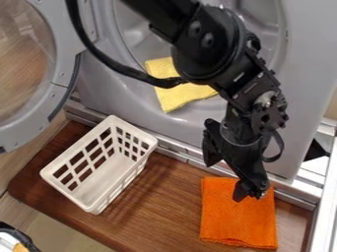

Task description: Put the yellow cloth in the white basket

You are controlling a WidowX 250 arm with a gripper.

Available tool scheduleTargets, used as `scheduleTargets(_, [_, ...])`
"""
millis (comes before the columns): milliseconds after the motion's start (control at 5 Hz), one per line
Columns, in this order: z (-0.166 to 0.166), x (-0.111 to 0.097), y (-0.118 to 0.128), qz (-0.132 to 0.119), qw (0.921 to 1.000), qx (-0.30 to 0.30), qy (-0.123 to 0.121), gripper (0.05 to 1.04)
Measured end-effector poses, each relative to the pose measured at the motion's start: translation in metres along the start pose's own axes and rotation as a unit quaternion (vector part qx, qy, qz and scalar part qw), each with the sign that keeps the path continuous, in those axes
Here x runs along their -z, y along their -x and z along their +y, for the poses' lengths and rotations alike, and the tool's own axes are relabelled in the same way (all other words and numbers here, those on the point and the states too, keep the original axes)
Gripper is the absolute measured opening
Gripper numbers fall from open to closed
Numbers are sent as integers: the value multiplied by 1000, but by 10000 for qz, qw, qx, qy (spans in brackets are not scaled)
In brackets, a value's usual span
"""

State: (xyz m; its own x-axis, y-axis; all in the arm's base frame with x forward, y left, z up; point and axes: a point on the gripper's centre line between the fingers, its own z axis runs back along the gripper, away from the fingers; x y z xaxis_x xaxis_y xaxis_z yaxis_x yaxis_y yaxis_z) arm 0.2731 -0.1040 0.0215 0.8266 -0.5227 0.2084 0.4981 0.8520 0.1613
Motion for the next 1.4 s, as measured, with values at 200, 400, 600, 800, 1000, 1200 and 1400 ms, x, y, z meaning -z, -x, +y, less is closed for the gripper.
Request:
scheduleTargets(200, [-1, 6, 5, 120, 9999, -8, 7, 1000])
scheduleTargets(400, [15, -5, 10, 29, 9998, -103, -196, 1000])
scheduleTargets(600, [32, -13, 12, -158, 9992, -225, -305, 1000])
scheduleTargets(800, [55, -22, 10, -436, 9972, -430, -425, 1000])
scheduleTargets(1000, [82, -31, 10, -811, 9930, -739, -429, 1000])
scheduleTargets(1200, [105, -36, 8, -944, 9902, -924, -461, 1000])
scheduleTargets(1400, [131, -34, 6, -1166, 9856, -1149, -419, 1000])
